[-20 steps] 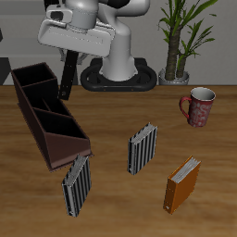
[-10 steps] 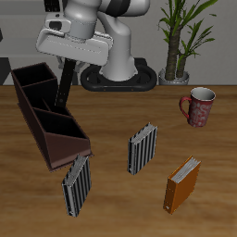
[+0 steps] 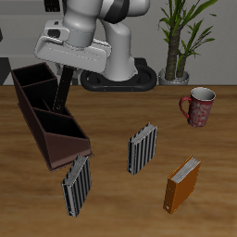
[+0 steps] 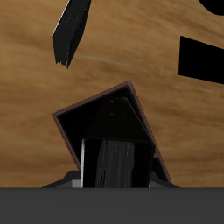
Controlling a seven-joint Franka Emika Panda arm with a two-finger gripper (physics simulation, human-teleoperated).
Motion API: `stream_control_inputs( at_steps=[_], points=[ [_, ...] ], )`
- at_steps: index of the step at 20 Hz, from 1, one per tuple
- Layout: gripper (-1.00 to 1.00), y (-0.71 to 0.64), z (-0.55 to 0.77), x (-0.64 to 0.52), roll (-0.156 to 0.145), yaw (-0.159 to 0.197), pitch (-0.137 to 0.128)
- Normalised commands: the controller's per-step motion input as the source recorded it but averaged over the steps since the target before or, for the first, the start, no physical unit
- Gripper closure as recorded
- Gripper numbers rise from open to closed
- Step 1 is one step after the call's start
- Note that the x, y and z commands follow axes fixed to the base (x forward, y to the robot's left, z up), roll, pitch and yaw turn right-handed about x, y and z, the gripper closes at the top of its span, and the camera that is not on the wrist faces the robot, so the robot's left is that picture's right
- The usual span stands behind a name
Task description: Place the black book into the right desk caddy's left compartment
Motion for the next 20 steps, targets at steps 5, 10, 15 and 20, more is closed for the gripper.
stream_control_inputs(
  at_steps=[5,10,15,20],
  points=[
    [1.0,-0.02,-0.05,0.04,-0.007,-0.016,0.01],
    [1.0,-0.01,-0.11,0.04,-0.006,-0.025,0.022],
    [1.0,0.01,-0.1,0.02,-0.004,-0.013,0.017],
    [1.0,-0.04,-0.08,0.06,-0.014,-0.018,0.019]
  ],
)
